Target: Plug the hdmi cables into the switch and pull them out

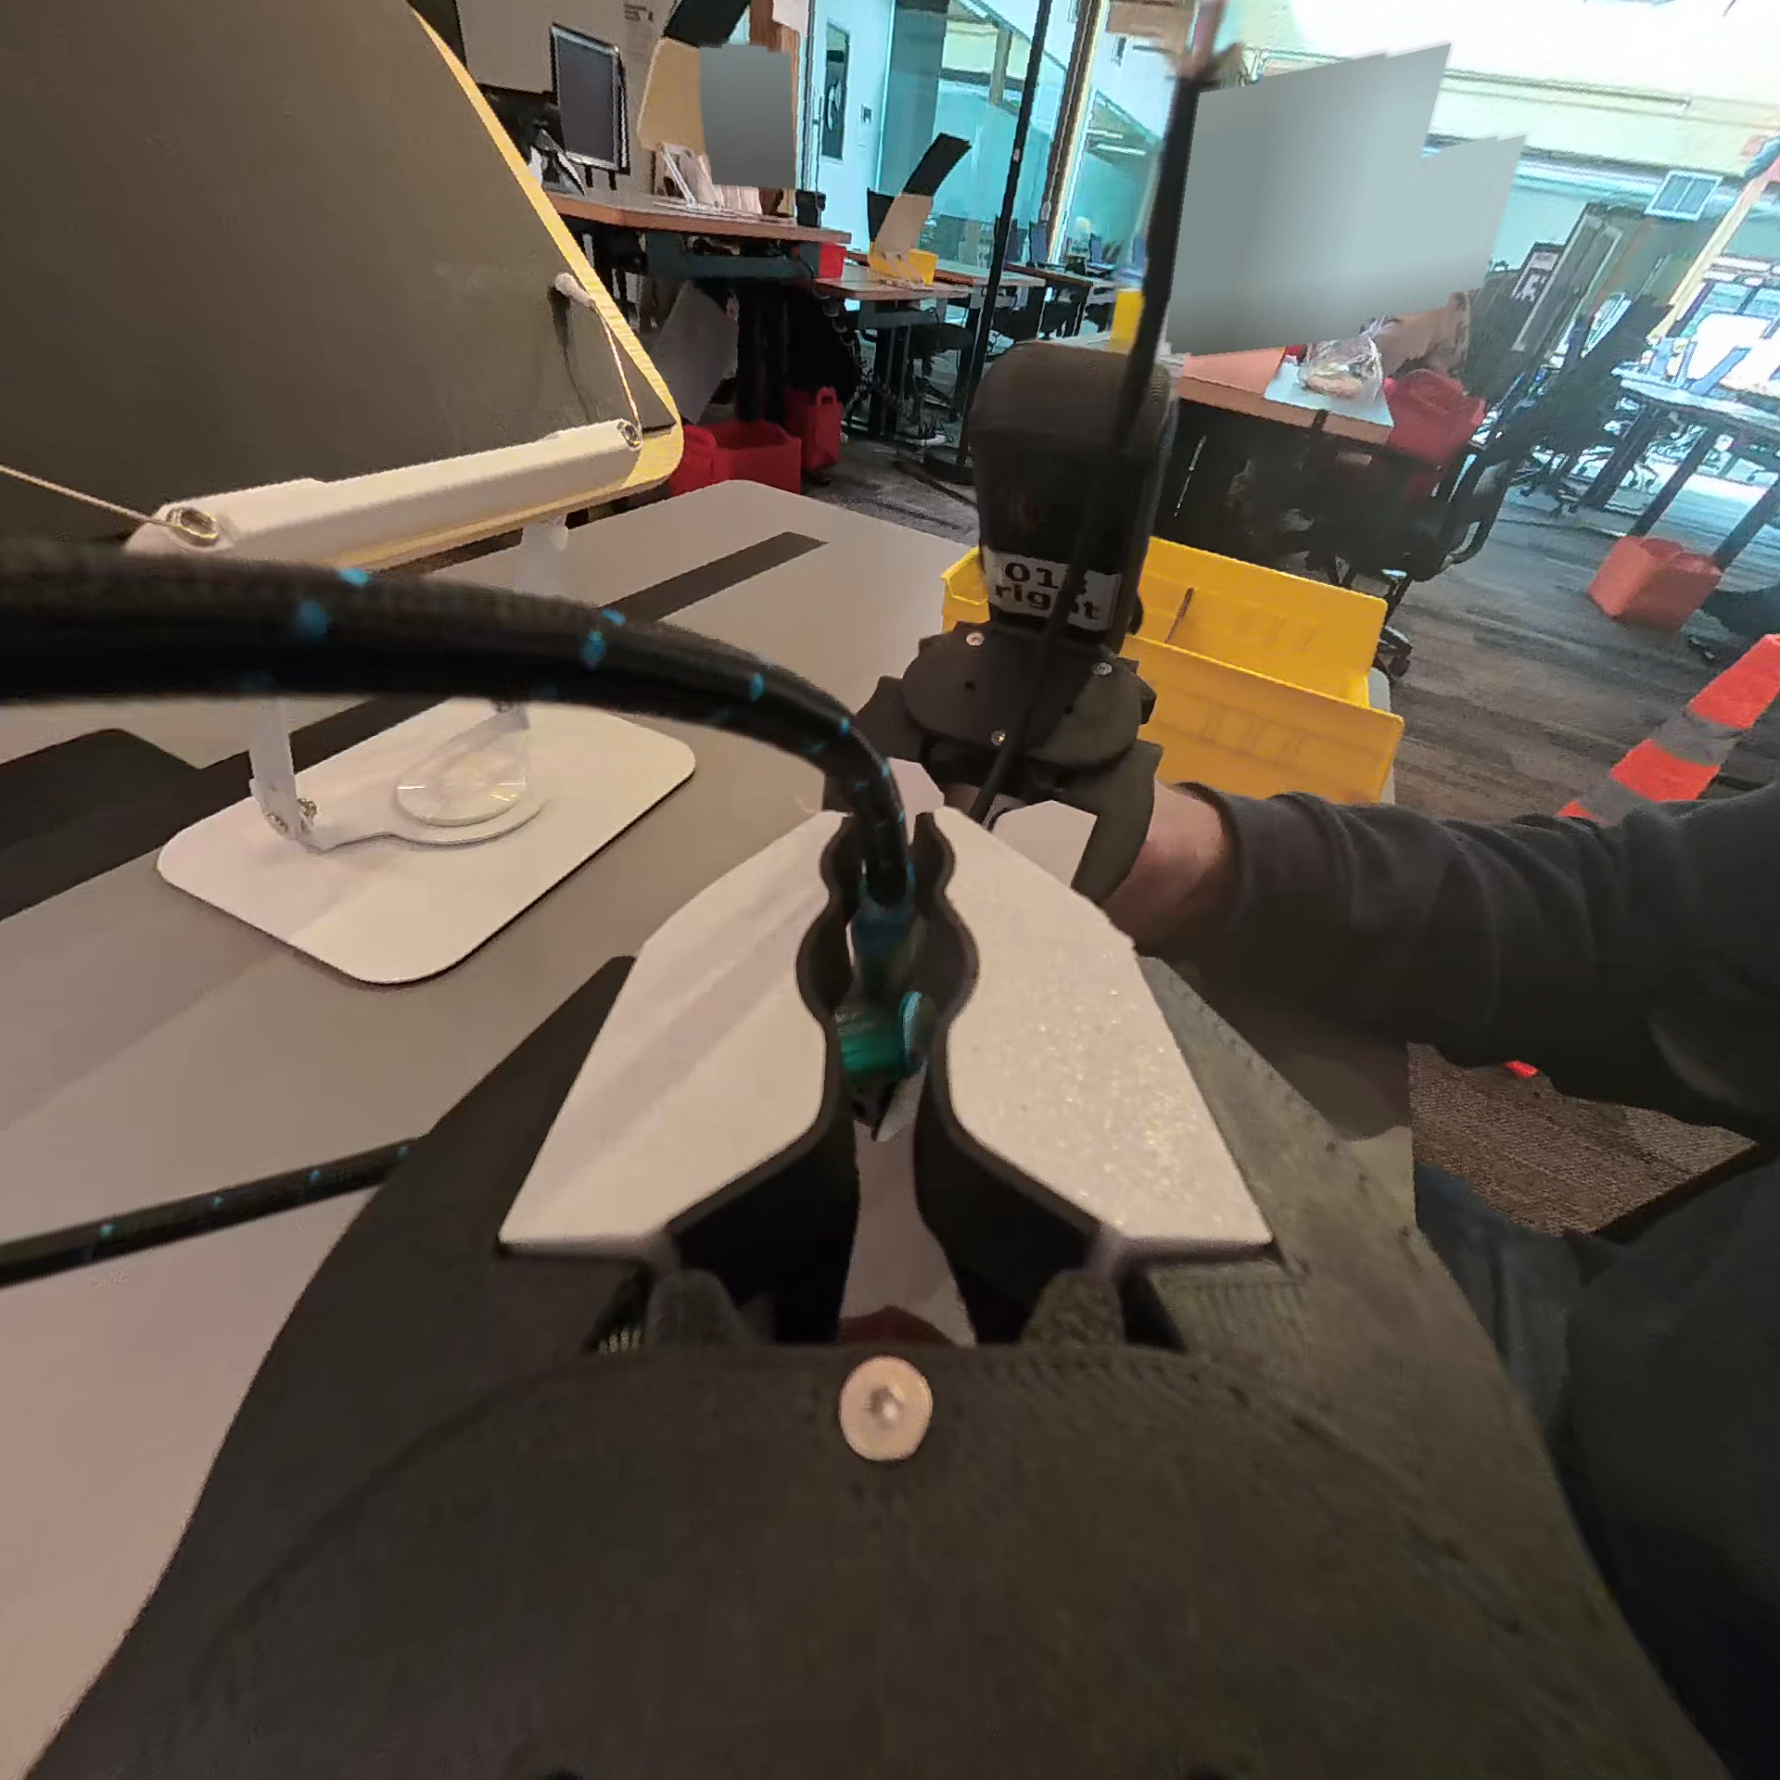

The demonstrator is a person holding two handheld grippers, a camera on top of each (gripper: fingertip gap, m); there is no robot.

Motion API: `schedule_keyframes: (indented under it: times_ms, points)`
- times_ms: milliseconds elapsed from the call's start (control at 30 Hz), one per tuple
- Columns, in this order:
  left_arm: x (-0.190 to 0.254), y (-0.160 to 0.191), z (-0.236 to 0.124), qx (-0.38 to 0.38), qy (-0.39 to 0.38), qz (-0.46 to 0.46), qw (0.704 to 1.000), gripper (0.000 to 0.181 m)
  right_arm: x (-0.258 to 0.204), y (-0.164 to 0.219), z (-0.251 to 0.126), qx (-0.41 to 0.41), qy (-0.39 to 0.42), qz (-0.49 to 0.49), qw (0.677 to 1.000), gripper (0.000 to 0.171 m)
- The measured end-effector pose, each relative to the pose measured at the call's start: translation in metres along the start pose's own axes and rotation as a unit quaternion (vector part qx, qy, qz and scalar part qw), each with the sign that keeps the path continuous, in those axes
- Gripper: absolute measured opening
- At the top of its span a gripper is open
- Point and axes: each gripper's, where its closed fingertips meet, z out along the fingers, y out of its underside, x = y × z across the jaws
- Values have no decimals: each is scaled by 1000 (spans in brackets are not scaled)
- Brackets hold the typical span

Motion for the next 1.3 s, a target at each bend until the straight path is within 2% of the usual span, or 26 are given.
schedule_keyframes:
  times_ms: [267, 467, 633, 800, 900, 1067, 1167, 1300]
  points:
    - [3, 13, 8, -36, 2, 10, 999, 11, -4, 10, 6, -51, 14, -29, 998, 8]
    - [3, 15, 7, -54, 14, 4, 998, 11, 11, 16, -5, -101, 99, -71, 987, 10]
    - [0, 23, 8, -70, 12, -11, 997, 14, 27, 21, -32, -164, 223, -134, 951, 11]
    - [12, 25, 14, -77, 45, -22, 996, 17, 20, 22, -58, -217, 274, -157, 924, 11]
    - [22, 22, 12, -73, 70, -14, 995, 18, 18, 16, -91, -243, 307, -138, 910, 11]
    - [22, 18, 8, -71, 77, -14, 994, 20, 5, -13, -165, -232, 363, -89, 898, 11]
    - [22, 22, 7, -77, 78, -16, 994, 19, 1, -32, -228, -213, 417, -66, 881, 11]
    - [23, 25, 8, -85, 80, -10, 993, 19, 6, -27, -336, -219, 521, -8, 825, 11]
